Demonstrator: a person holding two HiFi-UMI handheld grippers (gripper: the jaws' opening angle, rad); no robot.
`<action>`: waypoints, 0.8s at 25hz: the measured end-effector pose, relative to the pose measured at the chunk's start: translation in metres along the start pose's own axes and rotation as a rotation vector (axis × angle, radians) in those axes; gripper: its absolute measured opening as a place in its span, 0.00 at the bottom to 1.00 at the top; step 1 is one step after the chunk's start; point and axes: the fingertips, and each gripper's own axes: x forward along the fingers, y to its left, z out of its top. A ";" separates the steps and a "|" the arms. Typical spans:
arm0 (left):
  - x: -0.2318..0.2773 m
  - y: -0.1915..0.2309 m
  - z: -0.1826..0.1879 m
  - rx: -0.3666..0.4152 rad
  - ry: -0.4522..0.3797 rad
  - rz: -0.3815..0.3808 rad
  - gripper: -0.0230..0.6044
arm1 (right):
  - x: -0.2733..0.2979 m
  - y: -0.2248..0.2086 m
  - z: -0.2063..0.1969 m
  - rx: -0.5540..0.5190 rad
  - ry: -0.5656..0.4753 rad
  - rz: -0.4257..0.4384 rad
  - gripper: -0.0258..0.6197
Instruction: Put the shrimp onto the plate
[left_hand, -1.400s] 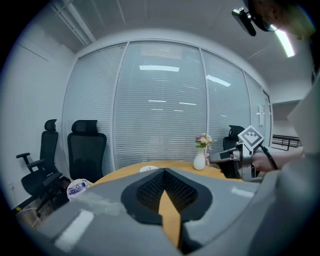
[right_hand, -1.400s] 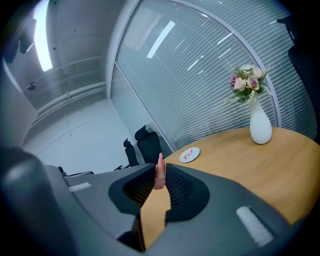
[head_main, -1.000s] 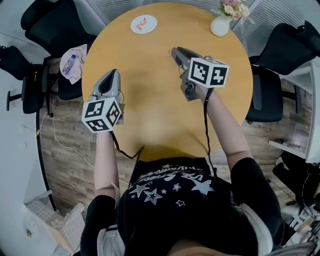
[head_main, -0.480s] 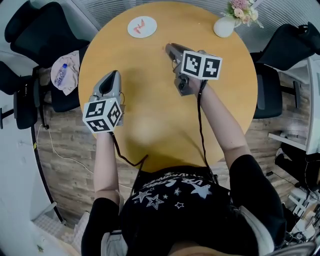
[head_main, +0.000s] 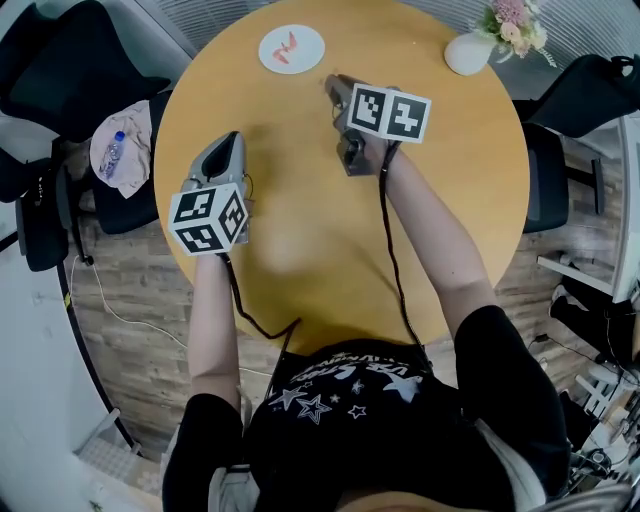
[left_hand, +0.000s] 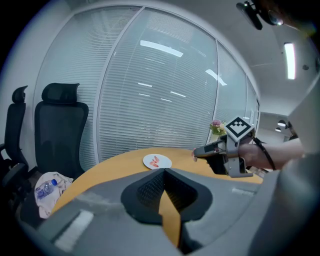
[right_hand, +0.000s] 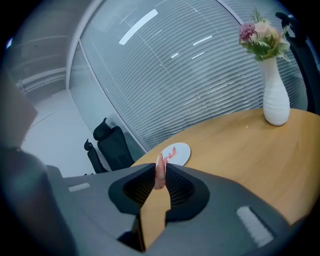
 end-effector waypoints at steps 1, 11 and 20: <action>0.005 0.003 -0.001 0.001 0.002 -0.001 0.04 | 0.008 -0.002 0.000 0.004 0.004 -0.009 0.14; 0.045 0.033 -0.030 -0.048 0.056 -0.011 0.04 | 0.077 -0.027 -0.016 -0.022 0.076 -0.097 0.14; 0.068 0.047 -0.049 -0.046 0.094 -0.023 0.04 | 0.125 -0.045 -0.003 -0.084 0.080 -0.159 0.14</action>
